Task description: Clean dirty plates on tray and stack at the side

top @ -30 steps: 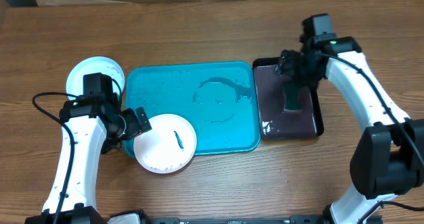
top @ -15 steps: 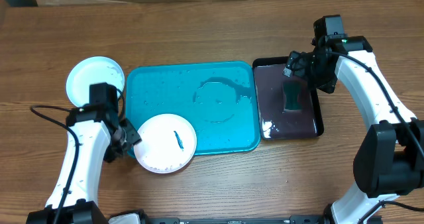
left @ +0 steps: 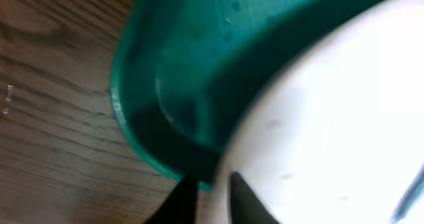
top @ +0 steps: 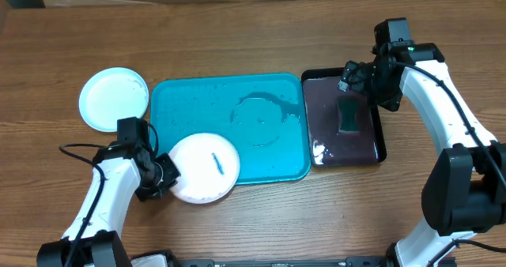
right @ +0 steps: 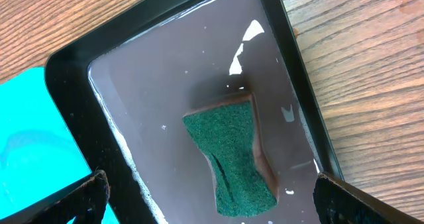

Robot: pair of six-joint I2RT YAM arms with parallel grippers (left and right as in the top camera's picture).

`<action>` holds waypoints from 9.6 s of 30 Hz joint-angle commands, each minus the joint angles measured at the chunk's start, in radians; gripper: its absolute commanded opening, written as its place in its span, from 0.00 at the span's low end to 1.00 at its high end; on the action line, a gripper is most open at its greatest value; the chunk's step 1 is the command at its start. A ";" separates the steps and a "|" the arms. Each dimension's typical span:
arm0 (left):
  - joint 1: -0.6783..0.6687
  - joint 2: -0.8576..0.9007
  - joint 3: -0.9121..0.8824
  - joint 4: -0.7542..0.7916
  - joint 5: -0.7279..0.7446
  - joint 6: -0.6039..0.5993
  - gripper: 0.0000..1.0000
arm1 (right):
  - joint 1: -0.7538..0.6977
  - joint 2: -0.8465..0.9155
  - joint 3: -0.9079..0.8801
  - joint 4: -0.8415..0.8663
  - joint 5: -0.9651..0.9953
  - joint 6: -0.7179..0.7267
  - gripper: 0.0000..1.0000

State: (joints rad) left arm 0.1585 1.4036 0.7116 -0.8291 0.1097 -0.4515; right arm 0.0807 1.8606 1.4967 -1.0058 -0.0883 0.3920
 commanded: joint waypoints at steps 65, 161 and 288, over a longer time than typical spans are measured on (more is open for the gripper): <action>-0.330 0.310 0.290 0.336 0.039 -0.153 0.19 | -0.001 -0.019 0.006 0.005 0.013 -0.004 1.00; -0.238 0.391 0.291 0.372 0.198 -0.071 0.04 | 0.116 -0.018 -0.386 0.293 0.154 -0.112 0.59; -0.237 0.391 0.291 0.370 0.198 -0.064 0.04 | 0.116 -0.018 -0.346 0.290 0.087 -0.180 0.47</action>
State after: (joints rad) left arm -0.0826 1.7836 0.9890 -0.4576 0.2962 -0.5430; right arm 0.1970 1.8576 1.1702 -0.7254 0.0174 0.2089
